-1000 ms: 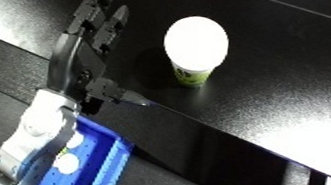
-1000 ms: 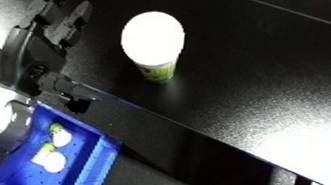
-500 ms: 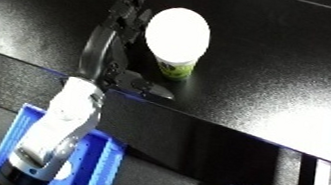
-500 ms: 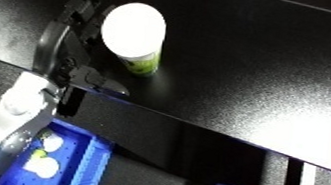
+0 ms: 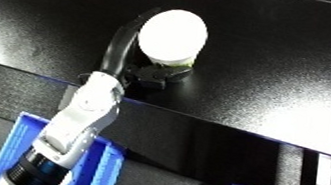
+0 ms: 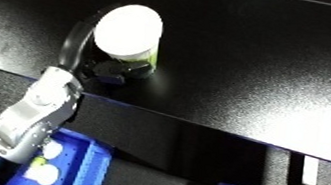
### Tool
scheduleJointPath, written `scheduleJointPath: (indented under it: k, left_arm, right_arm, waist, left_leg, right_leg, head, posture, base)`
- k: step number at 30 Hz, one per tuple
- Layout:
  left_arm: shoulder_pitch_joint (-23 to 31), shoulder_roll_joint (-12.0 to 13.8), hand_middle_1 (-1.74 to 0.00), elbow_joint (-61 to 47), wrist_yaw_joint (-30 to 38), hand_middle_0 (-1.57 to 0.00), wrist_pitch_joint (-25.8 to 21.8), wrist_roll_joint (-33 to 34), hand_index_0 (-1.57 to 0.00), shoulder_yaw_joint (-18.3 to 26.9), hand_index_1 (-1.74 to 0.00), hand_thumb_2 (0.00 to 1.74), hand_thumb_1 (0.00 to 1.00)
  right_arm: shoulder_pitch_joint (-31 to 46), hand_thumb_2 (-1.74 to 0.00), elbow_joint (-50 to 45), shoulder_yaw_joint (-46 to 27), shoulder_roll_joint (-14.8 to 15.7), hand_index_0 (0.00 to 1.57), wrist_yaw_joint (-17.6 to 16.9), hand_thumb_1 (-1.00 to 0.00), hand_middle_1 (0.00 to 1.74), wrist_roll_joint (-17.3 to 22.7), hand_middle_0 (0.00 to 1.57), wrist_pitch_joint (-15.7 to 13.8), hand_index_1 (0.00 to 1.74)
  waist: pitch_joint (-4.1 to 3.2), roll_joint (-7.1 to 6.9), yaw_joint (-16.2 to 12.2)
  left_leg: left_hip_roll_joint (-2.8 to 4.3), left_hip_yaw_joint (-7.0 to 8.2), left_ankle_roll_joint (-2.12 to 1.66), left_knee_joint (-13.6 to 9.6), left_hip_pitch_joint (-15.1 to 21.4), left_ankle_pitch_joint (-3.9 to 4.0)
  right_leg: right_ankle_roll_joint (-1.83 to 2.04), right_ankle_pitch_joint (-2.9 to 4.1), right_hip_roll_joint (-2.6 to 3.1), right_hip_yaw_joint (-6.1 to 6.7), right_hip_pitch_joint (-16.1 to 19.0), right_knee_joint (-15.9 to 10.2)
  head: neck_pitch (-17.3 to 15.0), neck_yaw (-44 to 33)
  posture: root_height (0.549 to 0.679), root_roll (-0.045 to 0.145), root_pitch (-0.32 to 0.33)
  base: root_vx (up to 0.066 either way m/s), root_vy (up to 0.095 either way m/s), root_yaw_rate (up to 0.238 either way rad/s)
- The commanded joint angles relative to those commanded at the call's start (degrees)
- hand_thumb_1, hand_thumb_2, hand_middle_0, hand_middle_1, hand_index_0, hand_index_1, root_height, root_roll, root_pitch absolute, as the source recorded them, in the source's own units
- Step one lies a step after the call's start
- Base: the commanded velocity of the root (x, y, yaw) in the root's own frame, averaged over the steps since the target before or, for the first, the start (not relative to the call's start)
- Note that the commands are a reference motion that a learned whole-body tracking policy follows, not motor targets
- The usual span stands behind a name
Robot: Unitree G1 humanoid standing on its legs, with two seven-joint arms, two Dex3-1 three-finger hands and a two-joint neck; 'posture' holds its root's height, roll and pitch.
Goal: Pick up the object and place it into the box
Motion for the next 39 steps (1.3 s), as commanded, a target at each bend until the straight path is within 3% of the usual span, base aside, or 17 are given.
scheduleJointPath:
  k: [5, 15, 20, 25, 27, 32, 35, 37, 39]
  left_arm:
    - [-0.25, 0.00, -1.65, 1.76, 0.38, -1.49, -0.65, -0.79, -1.49, 0.15, -1.65, 1.65, 0.95]
    - [4.47, -0.56, -1.65, -3.40, -3.19, -1.49, -2.47, -14.85, -1.49, 4.44, -1.65, 1.65, 0.95]
    - [9.00, 1.06, -1.65, -10.30, -3.11, -1.49, -5.38, -14.36, -1.49, 8.84, -1.65, 1.65, 0.95]
    - [14.80, 4.73, -1.65, -14.91, -2.23, -1.49, -8.34, -10.60, -1.49, 15.00, -1.65, 1.65, 0.95]
    - [17.03, 6.21, -1.65, -14.98, -1.34, -1.49, -9.89, -10.61, -1.49, 17.90, -1.65, 1.65, 0.95]
    - [21.95, 8.79, -1.65, -9.99, 1.41, -1.49, -16.28, -16.11, -1.49, 26.16, -1.65, 1.65, 0.95]
    - [25.07, 9.46, -1.65, -4.12, 2.19, -1.49, -21.71, -18.29, -1.49, 30.55, -1.65, 1.65, 0.95]
    - [26.18, 9.62, -1.65, -1.93, 2.42, -1.49, -23.53, -18.20, -1.49, 31.90, -1.65, 1.65, 0.95]
    - [28.97, 10.63, -1.65, 5.50, 3.68, -1.49, -28.81, -14.36, -1.49, 34.81, -1.65, 1.65, 0.95]
  right_arm:
    - [0.13, 0.00, -0.21, 0.17, -0.07, 0.00, 0.03, 0.00, 0.00, -0.31, 0.00, 0.19, 0.00]
    - [1.09, 0.00, -0.29, -0.38, -0.14, 0.00, -1.25, 0.00, 0.00, -0.60, 0.00, -0.29, 0.00]
    - [2.47, 0.00, -0.81, -1.14, -0.37, 0.00, -2.31, 0.00, 0.00, -1.07, 0.00, -1.28, 0.00]
    - [4.70, 0.00, -1.54, -2.78, -0.75, 0.00, -2.65, 0.00, 0.00, 0.21, 0.00, -2.74, 0.00]
    - [5.59, 0.00, -1.64, -3.56, -0.99, 0.00, -2.58, 0.00, 0.00, 0.55, 0.00, -3.21, 0.00]
    - [6.87, 0.00, -1.47, -5.14, -1.80, 0.00, -2.32, 0.00, 0.00, 1.67, 0.00, -4.06, 0.00]
    - [7.08, 0.00, -1.46, -5.71, -2.02, 0.00, -2.56, 0.00, 0.00, 2.00, 0.00, -3.94, 0.00]
    - [7.22, 0.00, -1.51, -5.90, -1.98, 0.00, -2.71, 0.00, 0.00, 1.98, 0.00, -3.86, 0.00]
    - [7.52, 0.00, -1.65, -5.68, -1.81, 0.00, -3.16, 0.00, 0.00, 1.95, 0.00, -3.49, 0.00]
  waist:
    - [0.00, 0.16, -0.17]
    - [0.00, 1.47, 0.89]
    - [0.00, 2.42, 2.45]
    - [0.00, 3.15, 4.52]
    - [0.00, 3.36, 5.21]
    - [0.00, 3.73, 6.59]
    - [0.00, 3.93, 6.98]
    - [0.00, 3.97, 7.15]
    - [0.00, 3.98, 7.44]
  left_leg:
    - [-0.04, -0.06, 0.06, 0.14, 0.03, -0.11]
    - [-0.63, -1.13, -0.14, -1.32, 0.63, 0.44]
    - [-1.28, -1.99, -0.36, -2.31, 0.69, 0.98]
    - [-2.22, -3.05, -0.42, -2.48, 0.23, 1.25]
    - [-2.53, -3.42, -0.42, -2.50, 0.18, 1.37]
    - [-3.08, -4.06, -0.64, -2.59, 0.30, 1.75]
    - [-3.24, -4.35, -0.71, -2.07, 0.31, 1.78]
    - [-3.26, -4.39, -0.68, -1.80, 0.31, 1.71]
    - [-3.23, -4.43, -0.48, -1.30, 0.38, 1.55]
  right_leg:
    - [-0.10, -0.17, -0.14, 0.00, -0.07, 0.26]
    - [-0.53, -0.62, -0.66, -0.42, 0.61, -0.13]
    - [-0.82, -0.77, -1.20, -0.83, 0.94, -0.46]
    - [-1.13, -1.13, -1.79, -1.67, 0.91, -0.18]
    - [-1.26, -1.35, -1.94, -1.93, 1.00, -0.01]
    - [-1.78, -2.01, -2.13, -2.36, 1.61, -0.04]
    - [-2.10, -2.59, -2.34, -2.69, 2.04, 0.38]
    - [-2.19, -2.84, -2.42, -2.79, 2.14, 0.62]
    - [-2.41, -3.67, -2.49, -3.02, 2.47, 1.31]
  head:
    - [0.58, -0.58]
    - [2.16, -0.65]
    - [3.23, -0.03]
    - [3.62, -0.75]
    - [3.44, -1.61]
    - [-2.10, -9.00]
    - [-3.50, -13.96]
    - [-3.68, -15.52]
    - [-4.07, -20.76]
  posture:
    - [0.631, 0.023, -0.028]
    - [0.633, 0.029, -0.023]
    - [0.634, 0.035, -0.019]
    - [0.633, 0.044, -0.014]
    - [0.633, 0.047, -0.013]
    - [0.635, 0.057, -0.014]
    - [0.634, 0.059, -0.020]
    - [0.633, 0.060, -0.022]
    - [0.632, 0.059, -0.026]
  base:
    - [0.010, 0.010, 0.006]
    - [-0.010, 0.009, 0.073]
    - [-0.024, -0.002, 0.147]
    - [-0.038, -0.020, 0.161]
    - [-0.035, -0.006, 0.131]
    - [-0.048, 0.009, 0.108]
    - [-0.011, 0.010, 0.097]
    - [-0.001, 0.013, 0.087]
    - [-0.002, 0.020, 0.039]
